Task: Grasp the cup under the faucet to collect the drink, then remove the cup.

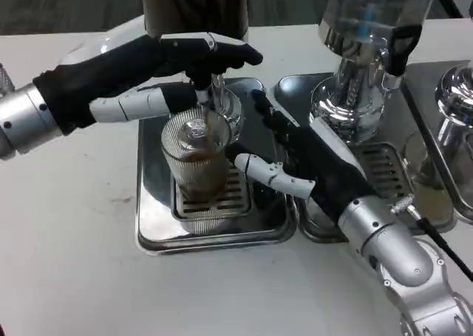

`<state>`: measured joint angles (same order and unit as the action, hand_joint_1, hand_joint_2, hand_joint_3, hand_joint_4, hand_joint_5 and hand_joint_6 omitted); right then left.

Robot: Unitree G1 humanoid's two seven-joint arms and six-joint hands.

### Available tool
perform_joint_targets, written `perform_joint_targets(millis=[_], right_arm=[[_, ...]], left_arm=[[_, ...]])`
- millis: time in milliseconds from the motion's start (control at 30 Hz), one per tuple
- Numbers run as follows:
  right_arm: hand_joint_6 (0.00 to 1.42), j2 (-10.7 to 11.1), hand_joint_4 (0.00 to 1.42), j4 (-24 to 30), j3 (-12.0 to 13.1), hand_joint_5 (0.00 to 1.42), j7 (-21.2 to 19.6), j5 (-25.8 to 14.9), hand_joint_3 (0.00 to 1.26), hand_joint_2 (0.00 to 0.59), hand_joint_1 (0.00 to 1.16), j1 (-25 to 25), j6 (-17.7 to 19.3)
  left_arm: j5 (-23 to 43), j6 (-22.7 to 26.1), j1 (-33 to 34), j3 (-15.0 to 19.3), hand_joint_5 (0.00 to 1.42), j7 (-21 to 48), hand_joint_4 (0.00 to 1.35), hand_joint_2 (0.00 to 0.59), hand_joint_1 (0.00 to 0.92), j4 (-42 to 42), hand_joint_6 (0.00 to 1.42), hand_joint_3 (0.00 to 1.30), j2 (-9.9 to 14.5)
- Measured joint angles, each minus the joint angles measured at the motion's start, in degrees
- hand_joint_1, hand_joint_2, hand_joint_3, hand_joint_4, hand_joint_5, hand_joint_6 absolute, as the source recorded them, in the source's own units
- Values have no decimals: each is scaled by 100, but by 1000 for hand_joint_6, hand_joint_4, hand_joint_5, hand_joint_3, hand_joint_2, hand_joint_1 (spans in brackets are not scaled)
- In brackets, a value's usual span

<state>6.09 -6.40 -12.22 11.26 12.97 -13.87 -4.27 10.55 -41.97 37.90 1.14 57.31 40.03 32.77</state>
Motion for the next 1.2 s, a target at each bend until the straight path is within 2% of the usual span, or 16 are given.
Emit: perform_joint_targets(millis=[333, 1200], right_arm=[[0, -101, 0, -239, 2, 0, 0, -94, 0, 252, 508, -170, 96], [0, -197, 0, -955, 3, 0, -1, -219, 0, 254, 502, -589, 449]], left_arm=[[0, 1, -17, -1, 168, -17, 158, 57, 0, -32, 215, 264, 9], [22, 13, -168, 32, 168, -171, 170, 57, 0, -176, 219, 263, 46]])
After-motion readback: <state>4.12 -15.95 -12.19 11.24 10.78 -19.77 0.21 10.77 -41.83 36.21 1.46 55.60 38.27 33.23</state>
